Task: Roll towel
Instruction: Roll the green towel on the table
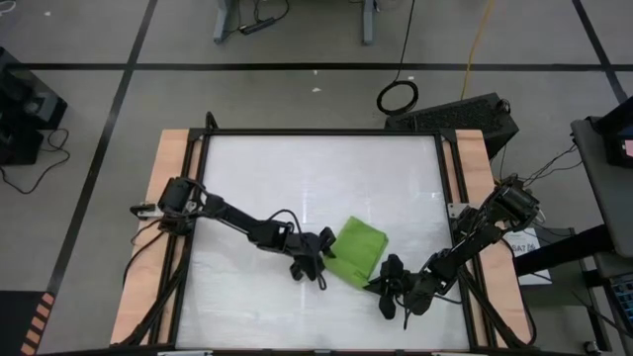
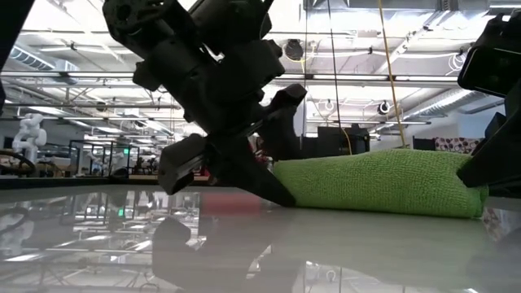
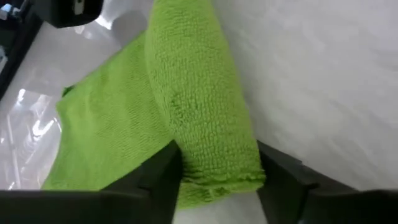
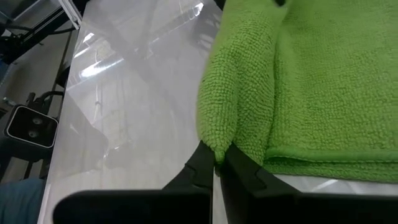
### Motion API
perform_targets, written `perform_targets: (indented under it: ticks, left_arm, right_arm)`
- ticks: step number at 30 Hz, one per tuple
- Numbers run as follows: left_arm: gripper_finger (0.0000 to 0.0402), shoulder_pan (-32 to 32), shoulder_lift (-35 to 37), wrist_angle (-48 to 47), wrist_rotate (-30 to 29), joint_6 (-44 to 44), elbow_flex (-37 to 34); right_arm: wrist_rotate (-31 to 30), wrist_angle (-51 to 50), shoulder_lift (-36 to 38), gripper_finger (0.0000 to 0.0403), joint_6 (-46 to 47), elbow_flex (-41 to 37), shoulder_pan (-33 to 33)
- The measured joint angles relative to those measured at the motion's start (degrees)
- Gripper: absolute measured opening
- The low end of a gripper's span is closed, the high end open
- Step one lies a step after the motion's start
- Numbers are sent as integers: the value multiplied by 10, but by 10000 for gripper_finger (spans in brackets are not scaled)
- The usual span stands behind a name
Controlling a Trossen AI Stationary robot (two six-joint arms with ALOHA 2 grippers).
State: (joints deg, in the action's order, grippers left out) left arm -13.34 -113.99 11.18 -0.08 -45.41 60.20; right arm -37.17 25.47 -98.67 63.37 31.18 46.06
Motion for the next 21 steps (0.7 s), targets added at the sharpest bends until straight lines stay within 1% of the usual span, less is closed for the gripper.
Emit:
perform_targets:
  ticks: [6, 8, 11, 14, 16, 18, 21]
  left_arm:
    - [87, -19, 0, -19, 2, 3, 0]
    - [57, -25, 0, -24, 3, 20, 0]
    - [19, -28, 0, -35, 32, 64, 0]
    - [14, -29, 1, -43, 50, 129, 1]
    - [14, -29, 1, -49, 61, 172, 1]
    - [14, -29, 1, -55, 72, 220, 1]
    - [14, -29, 1, -60, 105, 295, 1]
  right_arm:
    - [0, 0, 0, 4, 0, 0, 0]
    - [8, 0, 0, 4, -4, 0, -1]
    - [15, 0, 0, 4, -11, 0, -2]
    - [28, 0, 0, 14, -34, 0, -4]
    - [29, -2, 0, 33, -53, 0, -7]
    - [30, -4, 0, 64, -87, 0, -11]
    - [30, -5, 0, 122, -148, 0, -16]
